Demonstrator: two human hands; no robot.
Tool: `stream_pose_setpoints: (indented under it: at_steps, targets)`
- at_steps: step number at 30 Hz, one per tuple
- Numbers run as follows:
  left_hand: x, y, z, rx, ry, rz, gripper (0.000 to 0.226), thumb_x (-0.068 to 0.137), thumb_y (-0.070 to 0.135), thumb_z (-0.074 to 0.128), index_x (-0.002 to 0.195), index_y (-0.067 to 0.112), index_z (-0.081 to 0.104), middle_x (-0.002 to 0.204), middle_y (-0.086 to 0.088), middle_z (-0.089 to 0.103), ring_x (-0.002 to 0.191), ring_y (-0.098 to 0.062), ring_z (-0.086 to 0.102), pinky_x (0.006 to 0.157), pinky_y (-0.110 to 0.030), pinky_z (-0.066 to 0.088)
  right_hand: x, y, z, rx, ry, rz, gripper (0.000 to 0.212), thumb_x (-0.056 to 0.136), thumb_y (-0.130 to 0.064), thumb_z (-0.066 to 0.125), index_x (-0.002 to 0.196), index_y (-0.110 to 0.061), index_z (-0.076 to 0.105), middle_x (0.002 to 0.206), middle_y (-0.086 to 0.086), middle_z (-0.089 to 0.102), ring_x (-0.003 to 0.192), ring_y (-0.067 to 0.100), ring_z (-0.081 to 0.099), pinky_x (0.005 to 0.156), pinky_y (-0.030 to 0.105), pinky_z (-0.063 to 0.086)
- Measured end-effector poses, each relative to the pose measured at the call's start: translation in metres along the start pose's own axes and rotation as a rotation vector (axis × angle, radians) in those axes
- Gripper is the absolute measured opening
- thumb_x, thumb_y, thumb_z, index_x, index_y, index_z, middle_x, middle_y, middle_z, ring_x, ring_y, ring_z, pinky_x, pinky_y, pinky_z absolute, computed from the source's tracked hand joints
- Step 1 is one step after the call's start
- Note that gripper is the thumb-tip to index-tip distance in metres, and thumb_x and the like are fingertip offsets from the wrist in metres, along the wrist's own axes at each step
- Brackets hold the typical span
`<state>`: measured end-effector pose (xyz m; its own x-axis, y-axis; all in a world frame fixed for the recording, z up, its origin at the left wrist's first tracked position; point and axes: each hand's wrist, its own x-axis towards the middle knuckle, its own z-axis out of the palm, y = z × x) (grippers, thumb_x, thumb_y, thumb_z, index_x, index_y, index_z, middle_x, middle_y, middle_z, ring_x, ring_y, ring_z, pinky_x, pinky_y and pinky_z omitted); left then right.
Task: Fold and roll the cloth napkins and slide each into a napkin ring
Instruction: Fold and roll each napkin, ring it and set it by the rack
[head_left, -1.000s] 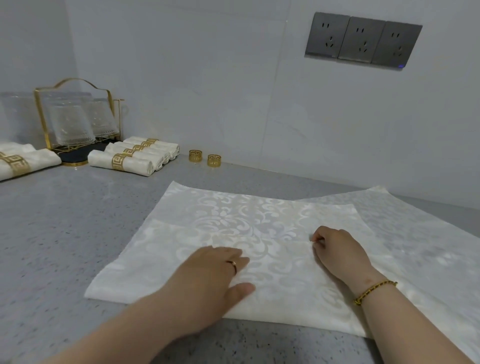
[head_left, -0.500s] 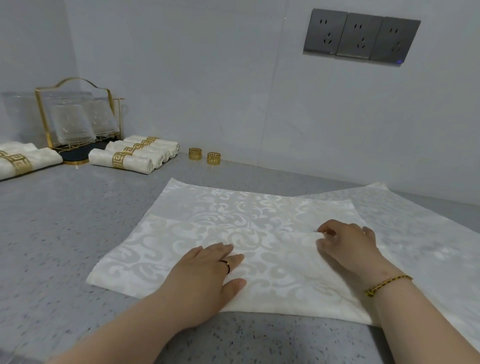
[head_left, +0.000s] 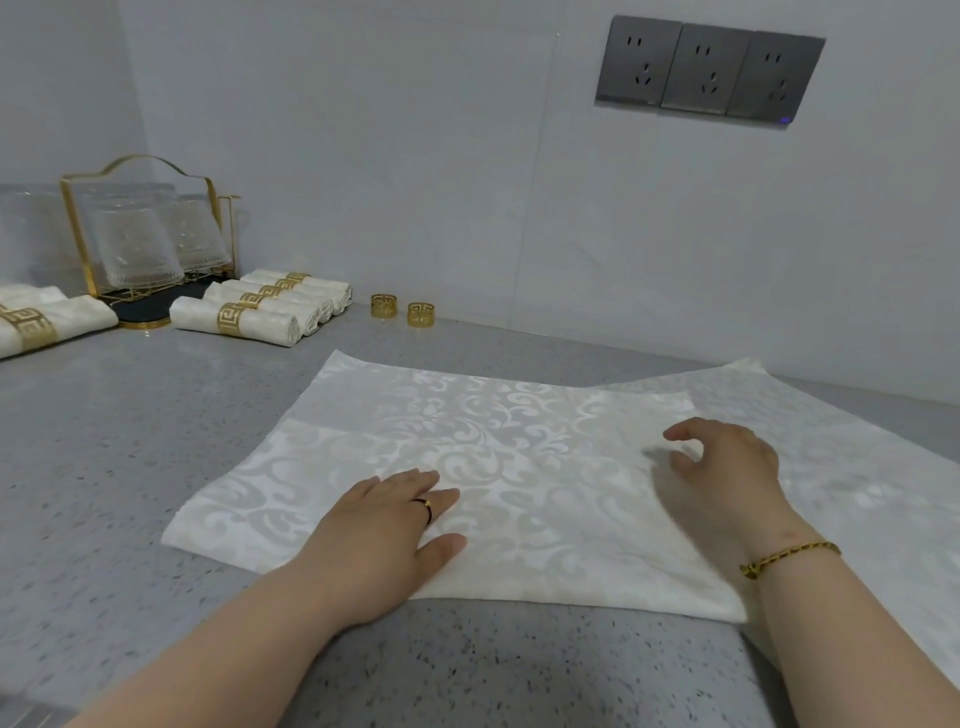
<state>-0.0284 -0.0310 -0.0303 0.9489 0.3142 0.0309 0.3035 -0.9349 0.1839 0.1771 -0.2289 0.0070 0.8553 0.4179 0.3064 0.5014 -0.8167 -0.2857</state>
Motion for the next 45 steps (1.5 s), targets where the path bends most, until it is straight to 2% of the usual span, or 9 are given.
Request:
stream_pose_setpoints:
  at_steps: [4,8,10,13,18,21,24,37,45]
  targets:
    - [0.000,-0.001,-0.002,0.007,0.007,-0.018,0.136,0.024,0.087,-0.027,0.144,0.037,0.016,0.154,0.014,0.007,0.141,-0.002,0.005,0.111,-0.020,0.001,-0.019,-0.028,-0.001,0.056,-0.139,-0.216,0.033,0.091,-0.029,0.051,0.123,-0.023,0.052,0.132,-0.003,0.051,0.130,0.016,0.035,0.109,0.028,0.021]
    - [0.002,-0.002,-0.003,0.026,0.019,-0.035,0.142,0.019,0.086,-0.031,0.144,0.037,0.018,0.154,0.013,0.009,0.141,-0.004,0.008,0.112,-0.021,0.004,-0.038,-0.060,0.005,0.043,-0.366,-0.400,0.053,0.093,-0.043,0.043,0.141,-0.025,0.029,0.151,-0.006,0.023,0.141,0.012,0.014,0.113,0.024,0.006]
    - [0.004,-0.004,-0.002,0.015,0.052,-0.040,0.126,0.033,0.084,-0.017,0.143,0.036,0.022,0.153,0.013,0.012,0.140,-0.003,0.010,0.111,-0.020,0.006,-0.046,-0.074,0.009,0.043,-0.438,-0.470,0.062,0.090,-0.054,0.033,0.145,-0.027,0.017,0.155,-0.006,0.008,0.143,0.010,0.004,0.113,0.024,-0.001]
    - [0.007,-0.005,-0.001,-0.004,0.102,-0.041,0.109,0.044,0.067,-0.012,0.142,0.035,0.025,0.153,0.014,0.016,0.139,-0.002,0.012,0.110,-0.020,0.008,-0.060,-0.090,0.017,0.028,-0.476,-0.532,0.096,0.062,-0.072,0.005,0.146,-0.028,0.009,0.156,-0.005,0.000,0.143,0.010,-0.003,0.111,0.022,-0.006]
    - [0.009,-0.005,-0.001,-0.007,0.073,-0.064,0.095,0.059,0.070,-0.004,0.143,0.034,0.024,0.153,0.012,0.015,0.140,-0.005,0.011,0.111,-0.021,0.008,-0.063,-0.091,0.033,-0.045,-0.594,-0.495,0.114,0.042,-0.072,-0.008,0.147,-0.028,0.003,0.156,-0.003,-0.008,0.143,0.012,-0.009,0.113,0.028,-0.010]
    - [0.011,-0.008,-0.004,-0.006,0.022,-0.085,0.066,0.088,0.064,0.015,0.145,0.031,0.019,0.155,0.008,0.008,0.142,-0.008,0.006,0.113,-0.025,0.004,-0.051,-0.082,0.035,-0.067,-0.590,-0.396,0.098,0.061,-0.077,0.003,0.147,-0.028,0.003,0.156,-0.003,-0.008,0.143,0.013,-0.010,0.114,0.031,-0.009]
    - [0.013,-0.025,-0.010,0.002,-0.034,-0.146,0.061,0.093,0.056,0.026,0.146,0.029,0.013,0.156,0.004,0.004,0.143,-0.012,0.003,0.116,-0.030,0.003,-0.042,-0.070,0.035,-0.100,-0.591,-0.308,0.067,0.092,-0.058,0.022,0.147,-0.027,0.000,0.156,-0.004,-0.010,0.143,0.014,-0.011,0.114,0.034,-0.009]
    - [0.009,-0.068,-0.023,0.089,-0.049,-0.338,0.063,0.092,0.056,0.019,0.147,0.026,0.010,0.155,0.002,0.005,0.143,-0.014,0.005,0.116,-0.034,0.008,-0.026,-0.045,0.019,-0.197,-0.614,0.027,0.076,0.088,-0.065,0.023,0.147,-0.022,0.000,0.156,0.002,-0.009,0.143,0.025,-0.008,0.112,0.054,0.002]
    - [0.036,-0.030,-0.027,0.014,-0.048,-0.155,0.060,0.094,0.053,0.026,0.145,0.022,0.021,0.154,-0.001,0.012,0.141,-0.016,0.013,0.111,-0.027,0.015,-0.025,-0.045,0.020,-0.206,-0.598,0.031,0.076,0.089,-0.065,0.022,0.147,-0.022,0.001,0.156,0.002,-0.008,0.143,0.026,-0.007,0.112,0.052,0.005]
